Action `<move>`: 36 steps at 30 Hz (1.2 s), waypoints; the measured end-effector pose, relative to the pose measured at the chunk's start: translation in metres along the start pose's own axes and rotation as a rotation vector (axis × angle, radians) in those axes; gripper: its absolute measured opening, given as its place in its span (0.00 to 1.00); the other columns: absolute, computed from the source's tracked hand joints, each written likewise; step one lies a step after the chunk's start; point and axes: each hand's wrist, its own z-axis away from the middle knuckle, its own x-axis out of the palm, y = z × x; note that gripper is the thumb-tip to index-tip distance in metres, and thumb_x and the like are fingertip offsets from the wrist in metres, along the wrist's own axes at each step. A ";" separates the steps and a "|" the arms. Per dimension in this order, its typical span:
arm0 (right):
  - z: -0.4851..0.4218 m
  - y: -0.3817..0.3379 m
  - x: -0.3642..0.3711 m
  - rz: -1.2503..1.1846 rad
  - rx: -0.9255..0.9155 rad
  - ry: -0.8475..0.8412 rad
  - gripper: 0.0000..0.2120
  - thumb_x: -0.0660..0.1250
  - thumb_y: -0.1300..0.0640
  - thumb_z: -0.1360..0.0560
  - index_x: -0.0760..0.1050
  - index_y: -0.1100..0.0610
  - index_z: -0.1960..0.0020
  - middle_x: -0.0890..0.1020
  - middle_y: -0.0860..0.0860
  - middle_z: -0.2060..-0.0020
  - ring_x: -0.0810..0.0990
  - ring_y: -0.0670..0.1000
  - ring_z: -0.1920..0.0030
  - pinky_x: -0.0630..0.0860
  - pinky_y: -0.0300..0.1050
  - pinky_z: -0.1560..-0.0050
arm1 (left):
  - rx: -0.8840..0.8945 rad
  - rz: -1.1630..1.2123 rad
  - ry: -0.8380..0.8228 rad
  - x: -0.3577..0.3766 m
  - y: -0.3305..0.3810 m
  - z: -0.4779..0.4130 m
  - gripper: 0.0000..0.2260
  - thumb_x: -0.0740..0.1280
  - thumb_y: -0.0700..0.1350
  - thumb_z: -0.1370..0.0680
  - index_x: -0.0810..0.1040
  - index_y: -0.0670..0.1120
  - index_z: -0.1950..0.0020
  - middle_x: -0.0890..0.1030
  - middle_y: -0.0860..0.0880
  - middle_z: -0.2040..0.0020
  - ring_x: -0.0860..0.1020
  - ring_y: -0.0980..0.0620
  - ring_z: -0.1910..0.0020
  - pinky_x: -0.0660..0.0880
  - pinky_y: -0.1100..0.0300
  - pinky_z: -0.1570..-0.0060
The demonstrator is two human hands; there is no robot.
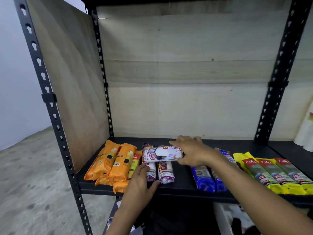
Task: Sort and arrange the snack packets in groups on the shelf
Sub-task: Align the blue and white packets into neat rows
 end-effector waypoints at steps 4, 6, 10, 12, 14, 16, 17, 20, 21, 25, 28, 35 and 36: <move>-0.002 0.016 -0.026 0.123 -0.072 -0.077 0.39 0.68 0.51 0.26 0.53 0.43 0.21 0.64 0.44 0.31 0.71 0.49 0.32 0.37 0.66 0.26 | -0.030 -0.005 -0.001 -0.006 0.000 0.000 0.25 0.70 0.55 0.23 0.72 0.45 0.30 0.69 0.49 0.27 0.68 0.52 0.29 0.60 0.69 0.35; -0.005 0.025 -0.034 0.148 -0.130 -0.118 0.38 0.70 0.52 0.28 0.57 0.40 0.23 0.64 0.41 0.33 0.72 0.47 0.32 0.33 0.70 0.28 | -0.030 -0.011 -0.008 -0.006 0.000 0.000 0.25 0.70 0.55 0.23 0.71 0.45 0.30 0.70 0.49 0.28 0.69 0.51 0.30 0.61 0.69 0.36; -0.018 0.042 -0.037 0.202 -0.295 -0.093 0.31 0.68 0.59 0.27 0.65 0.34 0.30 0.69 0.36 0.33 0.55 0.44 0.23 0.33 0.70 0.28 | -0.001 -0.030 -0.006 -0.004 0.000 -0.001 0.22 0.71 0.52 0.24 0.73 0.47 0.33 0.72 0.49 0.31 0.72 0.50 0.33 0.68 0.64 0.37; -0.028 0.049 -0.032 0.267 -0.356 -0.070 0.32 0.67 0.63 0.28 0.67 0.35 0.32 0.68 0.36 0.28 0.44 0.45 0.20 0.33 0.68 0.27 | 0.004 -0.022 0.004 -0.004 0.001 -0.002 0.20 0.72 0.50 0.24 0.73 0.48 0.35 0.72 0.50 0.32 0.73 0.50 0.34 0.71 0.62 0.39; -0.040 0.054 -0.024 0.317 -0.425 -0.065 0.31 0.69 0.65 0.28 0.68 0.37 0.32 0.64 0.39 0.24 0.41 0.46 0.20 0.39 0.65 0.24 | 0.008 -0.014 0.007 -0.004 0.002 -0.002 0.19 0.72 0.49 0.24 0.73 0.48 0.35 0.72 0.50 0.32 0.74 0.51 0.35 0.72 0.62 0.40; -0.051 0.055 -0.015 0.331 -0.468 -0.093 0.31 0.71 0.65 0.29 0.69 0.38 0.33 0.60 0.45 0.22 0.44 0.50 0.20 0.47 0.63 0.23 | 0.013 -0.013 0.013 -0.004 0.001 -0.002 0.19 0.72 0.50 0.24 0.73 0.49 0.35 0.72 0.50 0.32 0.74 0.51 0.35 0.73 0.62 0.41; -0.054 0.053 -0.011 0.333 -0.473 -0.109 0.32 0.73 0.64 0.30 0.70 0.38 0.34 0.59 0.47 0.22 0.45 0.51 0.20 0.50 0.62 0.23 | 0.014 -0.012 0.018 -0.004 0.001 -0.002 0.19 0.71 0.50 0.24 0.73 0.49 0.35 0.72 0.51 0.32 0.74 0.52 0.35 0.73 0.63 0.41; -0.061 0.048 0.008 0.256 -0.456 -0.065 0.23 0.71 0.54 0.28 0.73 0.36 0.37 0.62 0.45 0.23 0.57 0.56 0.22 0.61 0.60 0.26 | 0.015 -0.011 0.025 -0.004 0.002 -0.003 0.18 0.71 0.50 0.23 0.72 0.49 0.36 0.72 0.52 0.33 0.74 0.53 0.36 0.73 0.64 0.42; -0.060 0.044 0.011 0.199 -0.432 -0.045 0.18 0.67 0.49 0.26 0.73 0.36 0.38 0.65 0.44 0.25 0.63 0.55 0.26 0.66 0.58 0.29 | 0.015 -0.010 0.025 -0.004 0.003 -0.003 0.18 0.71 0.50 0.24 0.73 0.49 0.36 0.72 0.52 0.33 0.74 0.53 0.36 0.74 0.64 0.42; -0.064 0.049 0.026 0.071 -0.292 -0.007 0.24 0.64 0.64 0.23 0.74 0.38 0.34 0.70 0.43 0.31 0.71 0.49 0.34 0.74 0.48 0.42 | 0.021 -0.025 0.035 -0.003 0.001 -0.003 0.18 0.72 0.49 0.24 0.74 0.48 0.37 0.74 0.50 0.34 0.76 0.51 0.37 0.74 0.64 0.45; -0.054 0.053 0.019 -0.081 -0.117 -0.013 0.15 0.61 0.55 0.19 0.76 0.46 0.33 0.77 0.48 0.39 0.77 0.49 0.43 0.75 0.47 0.45 | 0.017 -0.030 0.040 -0.002 0.000 -0.003 0.19 0.73 0.50 0.25 0.74 0.49 0.37 0.74 0.50 0.34 0.76 0.50 0.37 0.76 0.62 0.45; -0.011 0.022 0.033 0.026 -0.011 -0.185 0.33 0.65 0.30 0.28 0.71 0.45 0.29 0.73 0.49 0.30 0.69 0.57 0.30 0.65 0.58 0.29 | 0.006 -0.055 0.011 0.000 0.001 -0.006 0.21 0.75 0.51 0.27 0.73 0.48 0.38 0.74 0.49 0.34 0.76 0.49 0.38 0.77 0.60 0.46; -0.006 0.014 0.034 0.040 -0.006 -0.200 0.35 0.65 0.30 0.29 0.70 0.47 0.28 0.72 0.50 0.30 0.67 0.59 0.29 0.61 0.59 0.27 | 0.003 -0.063 0.005 -0.001 0.001 -0.007 0.21 0.75 0.51 0.27 0.73 0.48 0.38 0.74 0.49 0.34 0.76 0.49 0.39 0.77 0.61 0.47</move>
